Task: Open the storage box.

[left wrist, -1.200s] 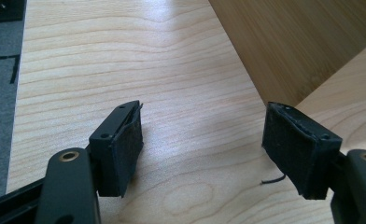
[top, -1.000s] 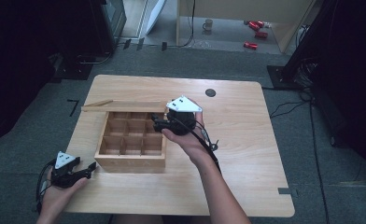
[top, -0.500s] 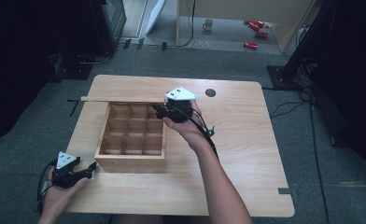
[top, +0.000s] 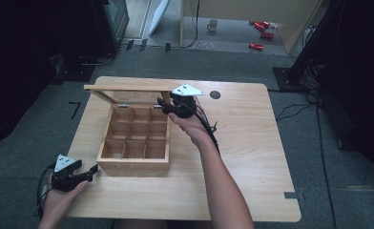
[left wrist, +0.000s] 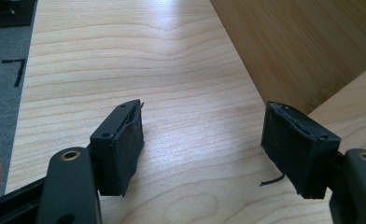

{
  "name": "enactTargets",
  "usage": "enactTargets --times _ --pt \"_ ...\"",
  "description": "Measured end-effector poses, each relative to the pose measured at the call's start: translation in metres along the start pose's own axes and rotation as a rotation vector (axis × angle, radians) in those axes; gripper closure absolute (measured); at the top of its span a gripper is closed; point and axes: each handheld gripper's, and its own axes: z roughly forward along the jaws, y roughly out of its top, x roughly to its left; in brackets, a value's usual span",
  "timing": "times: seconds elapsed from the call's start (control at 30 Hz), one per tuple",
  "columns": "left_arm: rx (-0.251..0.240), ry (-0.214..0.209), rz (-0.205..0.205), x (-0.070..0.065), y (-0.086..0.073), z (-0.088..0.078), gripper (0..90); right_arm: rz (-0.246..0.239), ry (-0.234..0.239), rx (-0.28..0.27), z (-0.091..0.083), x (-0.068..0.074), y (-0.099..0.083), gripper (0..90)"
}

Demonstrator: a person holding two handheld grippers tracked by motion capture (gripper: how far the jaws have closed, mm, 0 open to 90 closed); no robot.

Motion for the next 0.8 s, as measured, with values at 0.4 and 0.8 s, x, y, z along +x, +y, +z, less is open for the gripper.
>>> enactTargets --times 0.4,0.8 --pt "-0.003 -0.015 -0.012 0.002 0.000 -0.001 30.4 0.054 -0.032 0.021 0.025 -0.019 0.011 55.1" --pt "-0.006 -0.020 -0.019 0.003 0.000 0.000 30.3 0.157 -0.154 0.010 0.043 -0.036 0.016 67.3"
